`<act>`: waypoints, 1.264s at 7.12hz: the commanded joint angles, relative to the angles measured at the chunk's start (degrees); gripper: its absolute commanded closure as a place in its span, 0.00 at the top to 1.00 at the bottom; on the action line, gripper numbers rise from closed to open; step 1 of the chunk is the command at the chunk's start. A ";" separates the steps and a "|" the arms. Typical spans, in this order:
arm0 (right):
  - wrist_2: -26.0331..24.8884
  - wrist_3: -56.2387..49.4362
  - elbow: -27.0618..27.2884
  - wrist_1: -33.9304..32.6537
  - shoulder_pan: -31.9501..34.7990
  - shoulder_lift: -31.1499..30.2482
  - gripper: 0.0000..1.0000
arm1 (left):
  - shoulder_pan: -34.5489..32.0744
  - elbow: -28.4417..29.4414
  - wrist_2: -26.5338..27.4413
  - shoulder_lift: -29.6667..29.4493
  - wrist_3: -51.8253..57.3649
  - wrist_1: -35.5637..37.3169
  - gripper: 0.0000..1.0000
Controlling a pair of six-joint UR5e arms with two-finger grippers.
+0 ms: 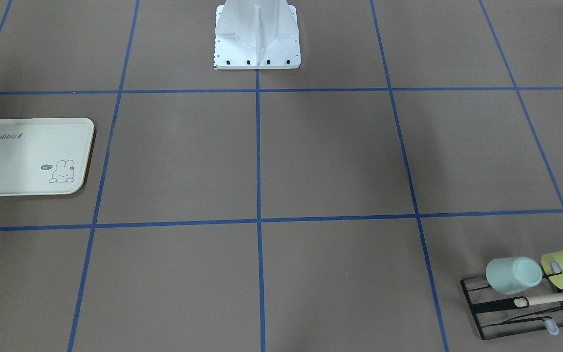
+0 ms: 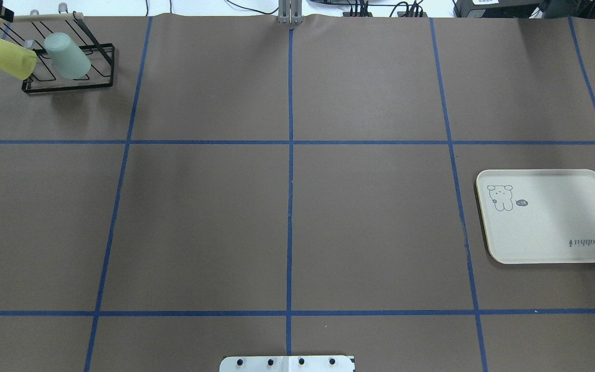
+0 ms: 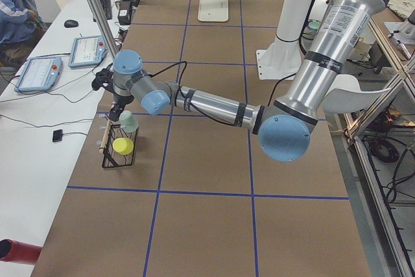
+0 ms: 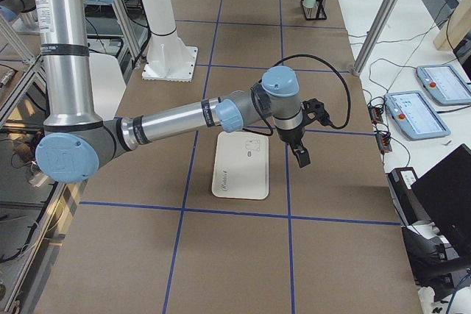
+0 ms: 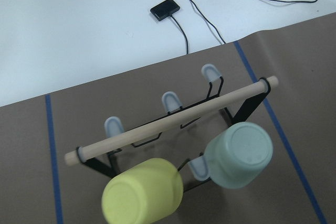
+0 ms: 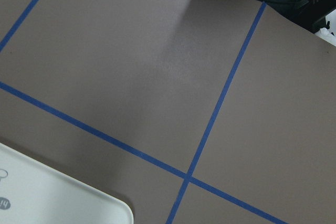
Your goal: Left arm grabs green cup and hands to right arm on tray
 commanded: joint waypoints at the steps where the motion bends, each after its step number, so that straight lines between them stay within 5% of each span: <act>1: -0.02 0.08 -0.02 0.03 -0.05 0.00 1.00 | 4.52 4.44 3.00 -3.42 -4.04 -0.59 1.00; 3: -0.02 0.08 -0.02 0.03 -0.14 0.00 1.00 | 8.49 7.95 11.45 -4.47 -3.61 -0.60 1.00; 9: 0.07 0.08 -0.02 0.03 -0.14 0.00 1.00 | 10.08 12.72 11.56 -7.37 -3.51 -0.68 1.00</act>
